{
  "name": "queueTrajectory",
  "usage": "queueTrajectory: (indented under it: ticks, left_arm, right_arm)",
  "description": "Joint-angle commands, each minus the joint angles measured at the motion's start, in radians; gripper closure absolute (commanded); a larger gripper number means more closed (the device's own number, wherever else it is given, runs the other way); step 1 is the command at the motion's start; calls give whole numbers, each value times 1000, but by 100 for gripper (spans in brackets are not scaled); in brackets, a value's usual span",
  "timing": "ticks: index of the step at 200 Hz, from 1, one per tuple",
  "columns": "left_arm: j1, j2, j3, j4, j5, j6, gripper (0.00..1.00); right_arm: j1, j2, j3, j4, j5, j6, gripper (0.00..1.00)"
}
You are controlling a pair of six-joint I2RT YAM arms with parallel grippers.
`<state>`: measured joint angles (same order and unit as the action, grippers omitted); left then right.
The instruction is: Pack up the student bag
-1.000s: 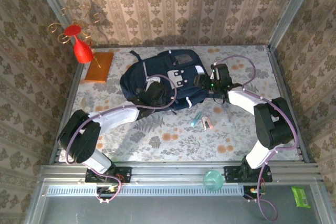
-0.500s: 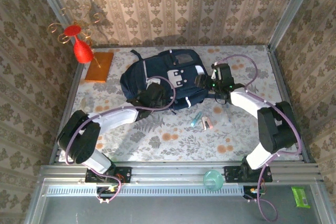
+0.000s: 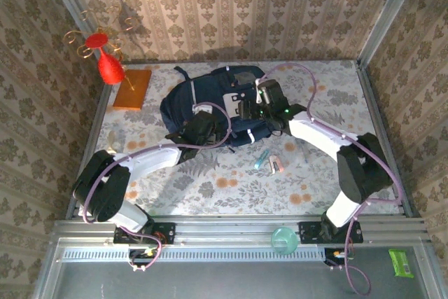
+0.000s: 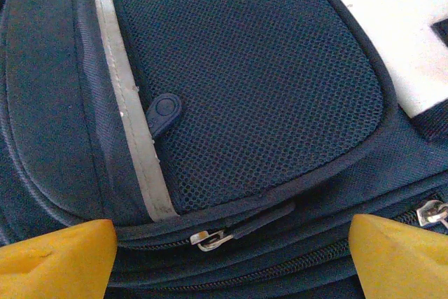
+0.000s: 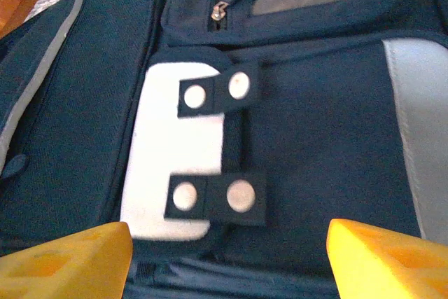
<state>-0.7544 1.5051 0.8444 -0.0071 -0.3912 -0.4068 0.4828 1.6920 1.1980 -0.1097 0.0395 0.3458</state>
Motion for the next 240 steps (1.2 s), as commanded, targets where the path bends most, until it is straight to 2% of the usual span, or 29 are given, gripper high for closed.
queueTrajectory:
  ticks: [1,44,96,146,175,240]
  left_arm:
    - [10,3,7,16,37,-37,14]
    - [10,79,83,-58,-72,-35,11]
    - [-23,22,11,-21,-154,-67,10]
    - [-9,124,76,-33,-134,-78,10]
    - [12,109,55,11,-139,-62,17]
    - [75,22,-5,63,-108,-40,47]
  right_arm:
    - [5,102,54,-44,33,-18,26]
    - [8,198,69,-55,75,-8,29]
    - [0,210,25,-56,86,3,30]
    - [-4,217,26,-57,76,2,30]
    - [-15,218,17,-69,82,-5,31]
    - [-47,198,-23,-73,82,-19,33]
